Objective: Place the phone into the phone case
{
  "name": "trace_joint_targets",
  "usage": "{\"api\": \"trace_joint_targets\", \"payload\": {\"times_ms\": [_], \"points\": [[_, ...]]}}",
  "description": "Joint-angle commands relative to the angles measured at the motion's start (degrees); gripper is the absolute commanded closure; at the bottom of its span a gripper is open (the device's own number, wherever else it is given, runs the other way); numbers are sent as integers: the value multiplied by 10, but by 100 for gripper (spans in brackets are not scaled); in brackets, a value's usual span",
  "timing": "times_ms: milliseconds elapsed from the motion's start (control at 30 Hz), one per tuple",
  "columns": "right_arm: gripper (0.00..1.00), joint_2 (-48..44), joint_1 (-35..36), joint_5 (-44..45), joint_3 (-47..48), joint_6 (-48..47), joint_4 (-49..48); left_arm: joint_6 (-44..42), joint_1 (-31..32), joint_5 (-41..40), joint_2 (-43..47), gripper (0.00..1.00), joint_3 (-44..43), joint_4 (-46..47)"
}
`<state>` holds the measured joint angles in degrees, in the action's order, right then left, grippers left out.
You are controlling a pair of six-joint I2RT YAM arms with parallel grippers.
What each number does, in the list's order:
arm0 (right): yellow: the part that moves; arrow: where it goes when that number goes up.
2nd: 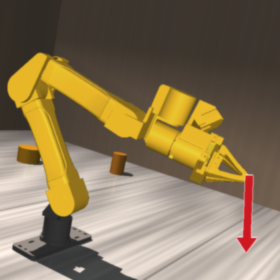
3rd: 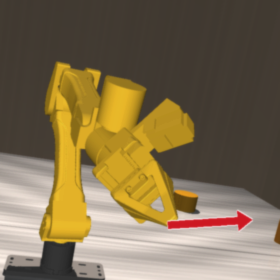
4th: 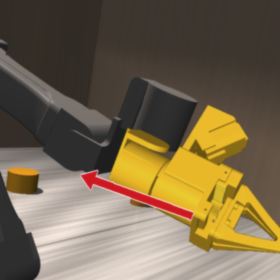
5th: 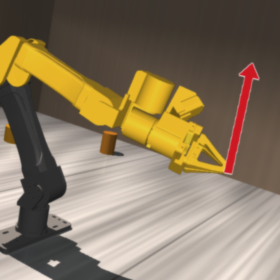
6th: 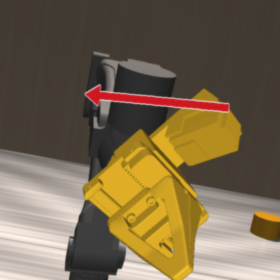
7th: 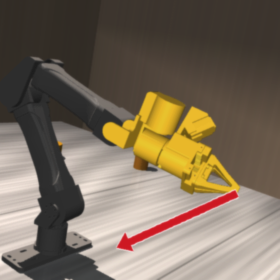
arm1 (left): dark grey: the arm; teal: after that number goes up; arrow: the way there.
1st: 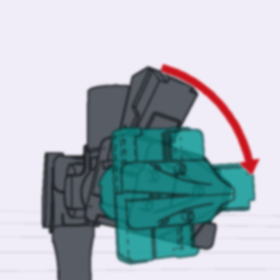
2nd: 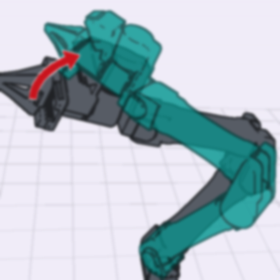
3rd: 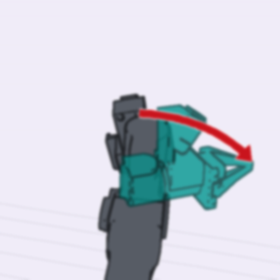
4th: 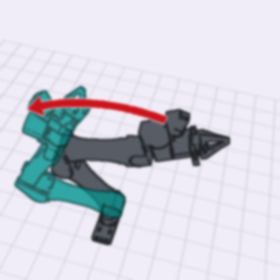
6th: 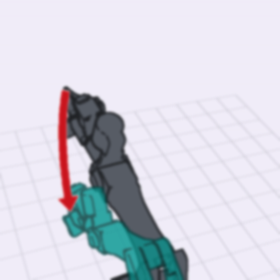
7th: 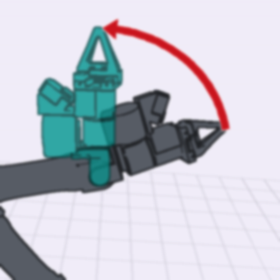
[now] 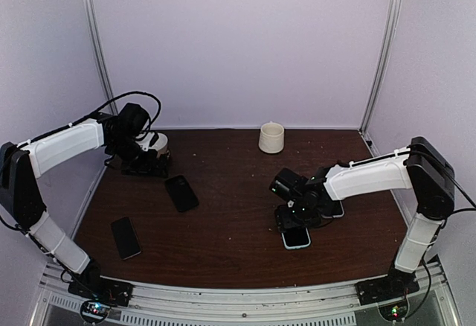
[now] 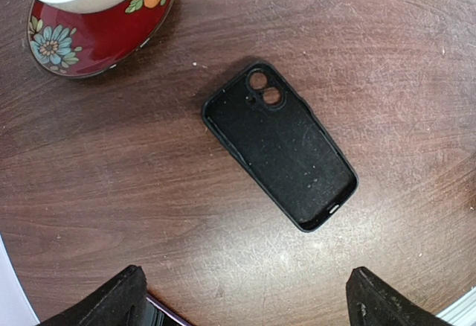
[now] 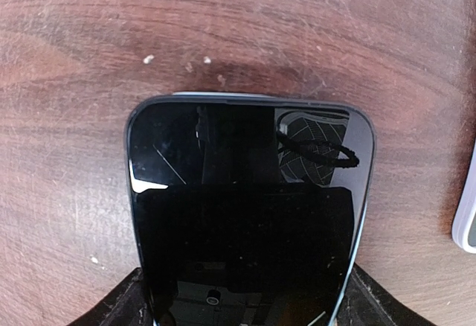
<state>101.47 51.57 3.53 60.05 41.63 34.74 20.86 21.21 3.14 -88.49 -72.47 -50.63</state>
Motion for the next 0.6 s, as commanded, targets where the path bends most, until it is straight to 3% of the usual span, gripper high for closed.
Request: {"api": "trace_joint_targets", "payload": {"times_ms": [0, 367, 567], "points": [[43, -13, 16, 14, 13, -33, 14, -10, 2, -8, 12, 3, 5, 15], [52, -124, 44, 69, 8, -108, -91, -24, 13, 17, 69, 2, 29, 73], [53, -168, 57, 103, 11, -194, -200, -119, 137, -45, 159, 2, 33, 168]]}}
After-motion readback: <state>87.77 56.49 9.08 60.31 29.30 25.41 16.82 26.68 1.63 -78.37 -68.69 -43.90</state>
